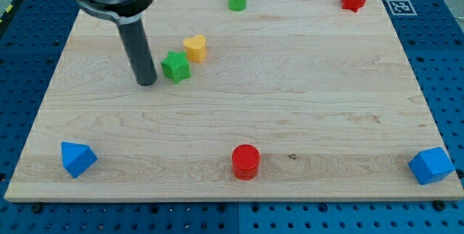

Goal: Push the green star bottom right to the yellow heart

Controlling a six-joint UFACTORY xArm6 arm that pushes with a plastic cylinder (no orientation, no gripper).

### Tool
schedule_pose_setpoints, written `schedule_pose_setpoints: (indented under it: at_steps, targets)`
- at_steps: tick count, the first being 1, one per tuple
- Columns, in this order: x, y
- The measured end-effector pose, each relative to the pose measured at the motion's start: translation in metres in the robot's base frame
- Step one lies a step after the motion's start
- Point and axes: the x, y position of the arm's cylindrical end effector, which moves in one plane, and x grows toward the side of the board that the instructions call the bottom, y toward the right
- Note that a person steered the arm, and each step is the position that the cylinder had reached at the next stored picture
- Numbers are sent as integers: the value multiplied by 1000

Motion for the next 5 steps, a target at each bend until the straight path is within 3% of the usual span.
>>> schedule_pose_setpoints:
  at_steps: [2,5]
  targets:
    - [-41,-13]
    - [-27,61]
